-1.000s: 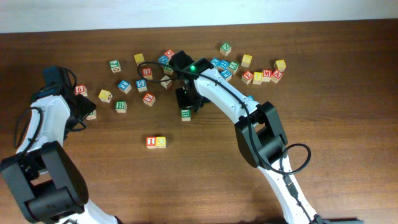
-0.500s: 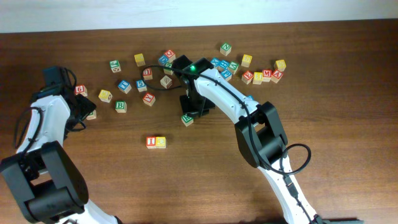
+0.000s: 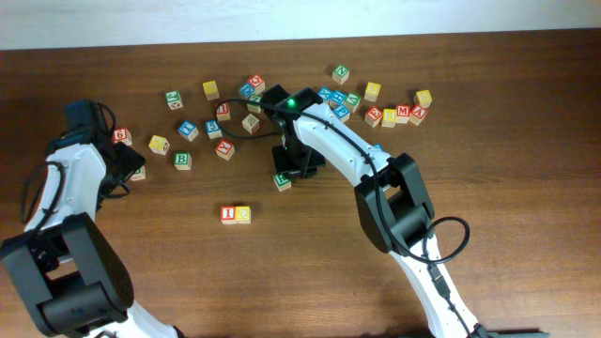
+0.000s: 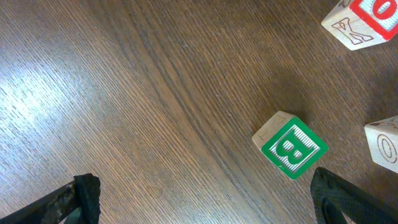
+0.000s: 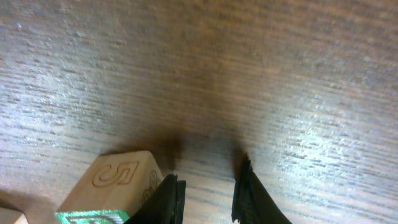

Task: Spell out ICRA

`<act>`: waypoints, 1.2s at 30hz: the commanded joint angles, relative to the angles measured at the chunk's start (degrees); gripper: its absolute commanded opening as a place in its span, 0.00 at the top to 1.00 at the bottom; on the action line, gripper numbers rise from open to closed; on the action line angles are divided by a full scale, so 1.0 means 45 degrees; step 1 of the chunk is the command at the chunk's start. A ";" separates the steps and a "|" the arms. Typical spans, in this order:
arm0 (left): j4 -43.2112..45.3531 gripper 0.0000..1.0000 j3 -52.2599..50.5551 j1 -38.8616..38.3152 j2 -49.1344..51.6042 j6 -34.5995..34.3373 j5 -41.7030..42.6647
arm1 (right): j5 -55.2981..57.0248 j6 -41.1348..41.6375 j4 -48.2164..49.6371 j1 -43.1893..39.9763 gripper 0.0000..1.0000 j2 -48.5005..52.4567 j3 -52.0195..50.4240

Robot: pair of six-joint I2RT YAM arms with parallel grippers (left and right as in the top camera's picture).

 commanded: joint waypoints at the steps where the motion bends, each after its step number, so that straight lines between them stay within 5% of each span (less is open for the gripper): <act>1: -0.0010 0.01 -0.0049 0.0019 -0.0282 -0.0034 -0.0044 | -0.0452 0.0136 -0.0296 0.0073 0.79 0.0189 -0.0447; 26: -0.0010 0.01 -0.0049 0.0019 -0.0282 -0.0034 -0.0044 | -0.0505 0.0131 -0.0670 0.0393 0.75 0.0189 -0.0447; 28: -0.0010 0.01 -0.0049 0.0019 -0.0282 -0.0034 -0.0044 | 0.0078 0.0131 -0.0826 0.0389 0.67 0.0189 -0.0447; 30: -0.0010 0.01 -0.0049 0.0019 -0.0282 -0.0034 -0.0044 | 0.0617 0.0131 -0.0903 0.0350 0.29 0.0189 -0.0447; 31: -0.0010 0.01 -0.0049 0.0019 -0.0282 -0.0034 -0.0044 | 0.0840 0.0136 -0.0865 0.0311 0.22 0.0189 -0.0447; 36: -0.0010 0.01 -0.0049 0.0019 -0.0282 -0.0034 -0.0044 | 0.1156 0.0136 0.0588 -0.0112 0.20 0.0189 -0.0447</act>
